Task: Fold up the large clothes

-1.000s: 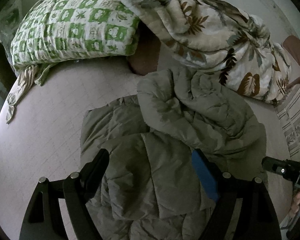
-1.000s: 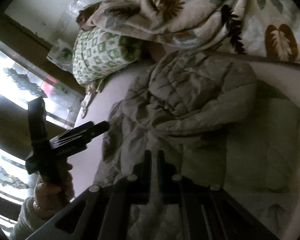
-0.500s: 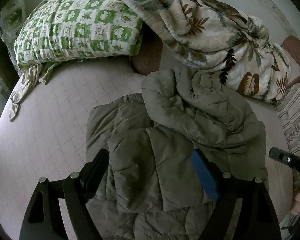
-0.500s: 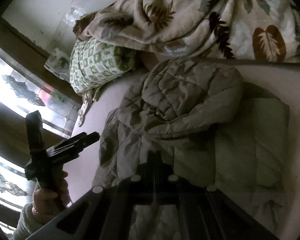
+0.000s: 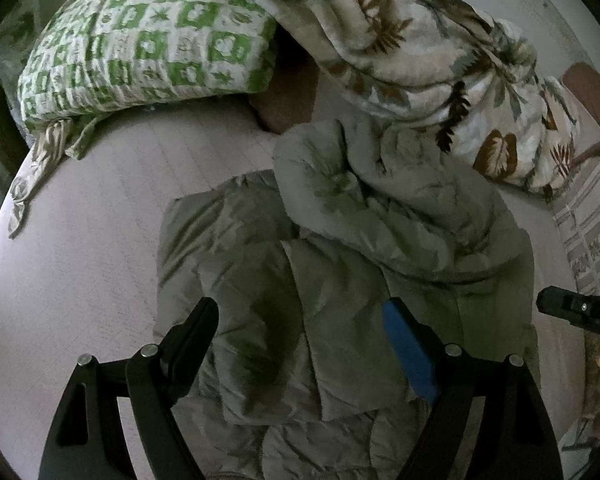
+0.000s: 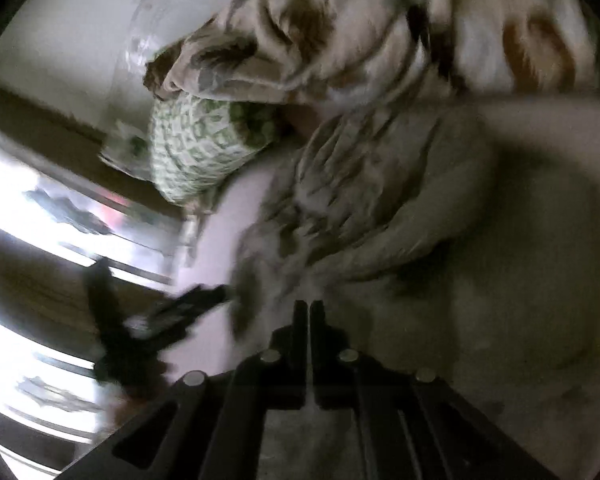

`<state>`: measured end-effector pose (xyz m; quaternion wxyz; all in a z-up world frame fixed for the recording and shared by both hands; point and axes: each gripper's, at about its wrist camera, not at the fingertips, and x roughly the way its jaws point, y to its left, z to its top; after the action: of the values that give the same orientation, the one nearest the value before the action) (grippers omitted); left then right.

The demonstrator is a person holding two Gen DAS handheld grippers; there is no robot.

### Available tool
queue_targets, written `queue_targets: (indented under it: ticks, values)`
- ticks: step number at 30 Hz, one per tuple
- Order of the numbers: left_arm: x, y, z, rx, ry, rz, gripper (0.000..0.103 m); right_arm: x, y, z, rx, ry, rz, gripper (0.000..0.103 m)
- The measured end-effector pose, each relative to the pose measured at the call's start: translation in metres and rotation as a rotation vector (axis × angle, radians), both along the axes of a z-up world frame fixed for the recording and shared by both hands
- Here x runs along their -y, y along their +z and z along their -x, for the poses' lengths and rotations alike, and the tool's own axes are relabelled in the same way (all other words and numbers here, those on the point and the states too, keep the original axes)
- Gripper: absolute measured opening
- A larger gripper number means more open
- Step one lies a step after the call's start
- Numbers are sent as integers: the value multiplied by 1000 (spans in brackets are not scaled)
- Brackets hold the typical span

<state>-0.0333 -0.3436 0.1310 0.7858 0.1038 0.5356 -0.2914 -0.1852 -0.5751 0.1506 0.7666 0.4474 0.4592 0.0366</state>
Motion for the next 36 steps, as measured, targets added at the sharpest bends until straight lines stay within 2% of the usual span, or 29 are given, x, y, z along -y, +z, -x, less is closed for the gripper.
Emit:
queue_targets:
  ticks: [5, 7, 10, 11, 13, 16, 18, 21, 23, 25, 28, 32, 34, 36]
  values:
    - [8, -3, 7, 17, -28, -23, 85, -4, -12, 0, -14, 3, -78, 3]
    - [8, -4, 7, 10, -27, -20, 85, -4, -11, 0, -29, -15, -44, 3]
    - [6, -3, 6, 12, -26, -22, 85, -7, -1, 0, -23, -9, 86, 3]
    - [6, -3, 6, 14, -26, -24, 85, -8, 0, -1, -22, -4, 93, 3]
    - [4, -4, 5, 14, -22, -26, 85, -9, -1, -4, -25, 14, 47, 3]
    - [1, -5, 5, 5, -13, -23, 85, -11, 2, -5, -30, 4, 62, 3]
    - [-1, -5, 6, 5, -13, -23, 85, -16, 10, -6, 14, 24, 99, 4]
    - [-3, -3, 8, 12, -15, -26, 85, -22, 14, -3, 71, 37, 64, 5]
    - [-5, -2, 8, 7, -11, -22, 85, -26, 10, -4, 4, 60, 104, 5]
    - [-7, -1, 10, 6, -10, -16, 85, -25, 12, 3, 45, 15, 113, 5]
    - [-9, 1, 14, 15, -14, -20, 85, -29, 29, 15, 181, -5, 110, 4]
    - [-15, 4, 16, 12, -8, -14, 85, -40, 52, 25, 268, -15, 205, 1]
    - [-17, 6, 18, 15, -6, -15, 85, -46, 61, 30, 315, -6, 222, 1]
    - [-20, 8, 19, 19, -5, -16, 85, -53, 69, 31, 339, 25, 280, 1]
